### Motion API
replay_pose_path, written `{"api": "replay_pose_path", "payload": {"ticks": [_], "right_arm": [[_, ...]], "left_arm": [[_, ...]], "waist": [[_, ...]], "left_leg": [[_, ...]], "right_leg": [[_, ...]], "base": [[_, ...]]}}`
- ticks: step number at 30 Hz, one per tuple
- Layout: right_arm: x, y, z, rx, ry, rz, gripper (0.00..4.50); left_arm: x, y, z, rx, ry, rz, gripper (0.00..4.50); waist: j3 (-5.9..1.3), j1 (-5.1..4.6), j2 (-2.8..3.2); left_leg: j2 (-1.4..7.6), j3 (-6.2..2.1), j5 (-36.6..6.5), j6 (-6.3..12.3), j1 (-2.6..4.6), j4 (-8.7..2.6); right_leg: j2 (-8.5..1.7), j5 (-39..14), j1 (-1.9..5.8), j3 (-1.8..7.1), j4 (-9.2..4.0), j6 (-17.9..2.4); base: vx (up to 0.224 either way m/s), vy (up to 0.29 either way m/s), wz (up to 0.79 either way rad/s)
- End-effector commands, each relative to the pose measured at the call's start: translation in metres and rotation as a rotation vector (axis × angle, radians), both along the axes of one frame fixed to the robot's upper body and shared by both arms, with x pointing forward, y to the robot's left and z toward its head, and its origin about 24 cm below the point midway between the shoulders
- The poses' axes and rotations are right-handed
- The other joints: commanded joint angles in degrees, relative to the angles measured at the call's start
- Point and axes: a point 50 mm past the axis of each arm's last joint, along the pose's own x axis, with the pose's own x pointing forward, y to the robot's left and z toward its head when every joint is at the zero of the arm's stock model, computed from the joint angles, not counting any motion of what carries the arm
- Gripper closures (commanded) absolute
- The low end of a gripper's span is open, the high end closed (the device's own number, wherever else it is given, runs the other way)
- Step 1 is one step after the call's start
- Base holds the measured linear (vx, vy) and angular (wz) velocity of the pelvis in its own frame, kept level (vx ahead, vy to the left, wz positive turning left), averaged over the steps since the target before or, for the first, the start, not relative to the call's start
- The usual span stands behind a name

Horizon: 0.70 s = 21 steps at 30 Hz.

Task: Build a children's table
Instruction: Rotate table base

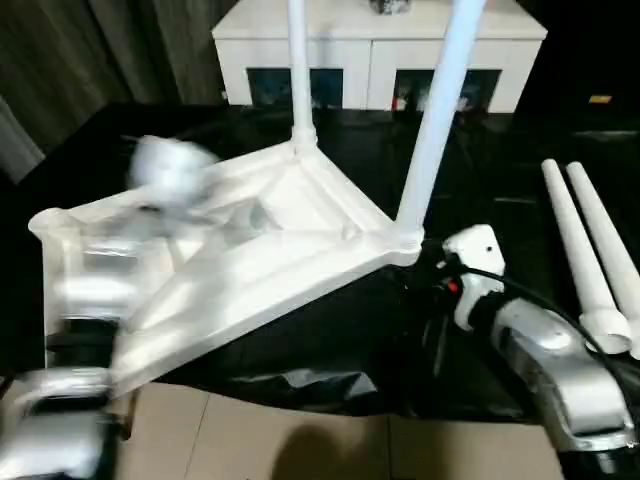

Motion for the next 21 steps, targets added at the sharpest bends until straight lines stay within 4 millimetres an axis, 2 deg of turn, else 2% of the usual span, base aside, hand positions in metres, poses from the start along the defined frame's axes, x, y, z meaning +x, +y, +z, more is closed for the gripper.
{"api": "replay_pose_path", "payload": {"ticks": [1, 2, 3, 4, 5, 6, 7, 8, 10, 11, 12, 13, 14, 15, 16, 17, 18, 19, 20, 21], "right_arm": [[0.001, -0.004, -0.002, -0.027, 0.027, -0.016, 0.53], [0.001, -0.004, -0.002, -0.028, 0.027, -0.016, 0.53], [0.002, -0.004, -0.006, -0.039, 0.048, -0.031, 0.53], [0.002, -0.003, -0.006, -0.04, 0.051, -0.034, 0.53], [0.005, 0.0, -0.012, -0.06, 0.068, -0.046, 0.53], [0.006, 0.002, -0.014, -0.065, 0.079, -0.047, 0.53], [0.007, 0.004, -0.017, -0.079, 0.095, -0.049, 0.53], [0.007, 0.004, -0.017, -0.079, 0.095, -0.049, 0.53], [0.01, 0.008, -0.024, -0.118, 0.13, -0.059, 0.53], [0.01, 0.008, -0.024, -0.118, 0.13, -0.059, 0.53], [0.011, 0.009, -0.025, -0.124, 0.14, -0.06, 0.53], [0.012, 0.011, -0.027, -0.132, 0.148, -0.057, 0.53], [0.012, 0.012, -0.028, -0.139, 0.152, -0.052, 0.53], [0.012, 0.012, -0.028, -0.139, 0.152, -0.052, 0.53], [0.012, 0.013, -0.028, -0.145, 0.154, -0.05, 0.53], [0.011, 0.013, -0.03, -0.148, 0.163, -0.043, 0.53], [0.011, 0.013, -0.031, -0.154, 0.166, -0.043, 0.53], [0.011, 0.013, -0.032, -0.161, 0.17, -0.044, 0.53], [0.011, 0.013, -0.034, -0.166, 0.179, -0.047, 0.53], [0.011, 0.013, -0.036, -0.171, 0.186, -0.05, 0.53]], "left_arm": [[-0.021, 0.046, -0.002, 0.036, 0.041, 0.226, 2.51], [-0.022, 0.046, -0.002, 0.036, 0.041, 0.228, 2.32], [-0.032, 0.064, -0.005, 0.061, 0.065, 0.31, 2.29], [-0.034, 0.066, -0.005, 0.066, 0.07, 0.32, 2.23], [-0.049, 0.084, -0.016, 0.068, 0.139, 0.404, 2.13], [-0.055, 0.09, -0.021, 0.062, 0.168, 0.431, 2.03], [-0.062, 0.095, -0.027, 0.067, 0.202, 0.461, 1.94], [-0.062, 0.095, -0.027, 0.067, 0.202, 0.461, 1.88], [-0.077, 0.107, -0.042, 0.119, 0.299, 0.519, 1.72], [-0.077, 0.107, -0.042, 0.119, 0.299, 0.519, 1.6], [-0.082, 0.108, -0.049, 0.112, 0.346, 0.506, 1.6], [-0.087, 0.108, -0.057, 0.105, 0.401, 0.487, 1.47], [-0.091, 0.104, -0.064, 0.083, 0.458, 0.444, 1.4], [-0.091, 0.104, -0.064, 0.083, 0.458, 0.444, 1.4], [-0.094, 0.101, -0.069, 0.068, 0.495, 0.417, 1.27], [-0.097, 0.091, -0.072, 0.058, 0.549, 0.352, 1.08], [-0.098, 0.087, -0.073, 0.052, 0.571, 0.323, 1.08], [-0.099, 0.082, -0.075, 0.051, 0.598, 0.29, 0.97], [-0.1, 0.076, -0.076, 0.054, 0.628, 0.245, 0.86], [-0.101, 0.072, -0.077, 0.057, 0.65, 0.215, 0.75]], "waist": [[-3.57, 0.04, -0.23], [-3.51, -0.07, 0.03], [-3.56, -0.04, 0.07], [-3.59, 0.07, 0.12], [-3.51, 0.16, 0.14], [-3.4, 0.04, 0.12], [-3.39, 0.31, -0.12], [-3.32, 0.46, 0.12], [-3.39, 0.68, 0.15], [-3.27, 0.52, 0.08], [-3.29, 0.64, 0.13], [-3.27, 0.67, -0.08], [-3.17, 0.59, 0.07], [-3.19, 0.68, -0.01], [-3.22, 0.69, -0.24], [-3.2, 0.73, -0.17], [-3.15, 0.75, 0.0], [-3.11, 0.79, 0.03], [-3.15, 0.89, 0.15], [-2.99, 0.83, 0.03]], "left_leg": [[1.25, -0.45, -14.96, 1.21, 0.5, -4.62], [1.19, -0.44, -14.19, 1.23, 0.43, -4.67], [1.19, -0.42, -14.05, 1.09, 0.58, -4.63], [1.19, -0.4, -13.8, 0.98, 0.66, -4.6], [1.14, -0.27, -14.24, 0.94, 0.74, -4.58], [1.08, -0.3, -15.07, 0.64, 0.56, -4.77], [1.13, -0.32, -15.72, 0.46, 0.82, -4.78], [1.19, -0.3, -16.67, 0.15, 0.92, -4.88], [1.21, -0.38, -17.65, -0.44, 1.08, -4.89], [1.17, -0.48, -17.68, -0.51, 0.74, -5.03], [1.17, -0.52, -18.39, -0.69, 0.83, -5.08], [1.21, -0.52, -18.91, -0.92, 1.05, -5.08], [1.25, -0.61, -19.51, -1.13, 0.87, -5.27], [1.33, -0.61, -19.76, -1.3, 1.03, -5.24], [1.36, -0.56, -19.98, -1.46, 1.08, -5.27], [1.37, -0.58, -19.78, -1.44, 1.0, -5.27], [1.49, -0.66, -19.52, -1.51, 0.86, -5.39], [1.43, -0.5, -20.2, -1.55, 1.12, -5.36], [1.5, -0.59, -20.33, -1.79, 1.18, -5.33], [1.43, -0.5, -20.78, -1.68, 1.06, -5.44]], "right_leg": [[-1.22, -15.36, 3.02, 1.91, -2.83, -9.36], [-1.12, -14.63, 2.91, 1.95, -2.88, -9.26], [-1.11, -14.42, 2.85, 1.97, -2.89, -9.34], [-1.09, -13.71, 2.7, 2.01, -2.81, -9.72], [-1.1, -14.02, 2.55, 2.05, -2.97, -9.77], [-1.14, -14.81, 2.58, 2.02, -2.93, -9.72], [-1.18, -15.72, 2.41, 2.08, -3.04, -9.62], [-1.21, -16.33, 2.27, 2.14, -3.16, -9.54], [-1.24, -16.46, 2.11, 2.2, -3.16, -9.4], [-1.23, -16.35, 2.3, 2.17, -3.07, -9.29], [-1.29, -17.03, 2.31, 2.19, -3.26, -8.64], [-1.36, -17.09, 2.11, 2.3, -3.27, -8.71], [-1.36, -17.34, 2.22, 2.31, -3.26, -8.8], [-1.48, -17.32, 2.11, 2.36, -3.33, -8.85], [-1.46, -17.1, 2.07, 2.46, -3.25, -9.02], [-1.49, -16.71, 2.11, 2.5, -3.17, -9.16], [-1.54, -16.05, 2.23, 2.56, -3.03, -9.54], [-1.36, -16.13, 1.93, 2.58, -3.17, -9.71], [-1.51, -15.51, 2.05, 2.6, -3.12, -10.0], [-1.37, -15.97, 2.04, 2.59, -3.23, -9.94]], "base": [[0.0, 0.0, 0.0], [0.0, 0.0, 0.0], [0.0, 0.0, 0.0], [0.0, 0.0, 0.0], [0.0, 0.0, 0.0], [0.0, 0.0, 0.0], [0.0, 0.0, 0.0], [0.0, 0.0, 0.0], [0.0, 0.0, 0.0], [0.0, 0.0, 0.0], [0.0, 0.0, 0.0], [0.0, 0.0, 0.0], [0.0, 0.0, 0.0], [0.0, 0.0, 0.0], [0.0, 0.0, 0.0], [0.0, 0.0, 0.0], [0.0, 0.0, 0.0], [0.0, 0.0, 0.0], [0.0, 0.0, 0.0], [0.0, 0.0, 0.0]]}}
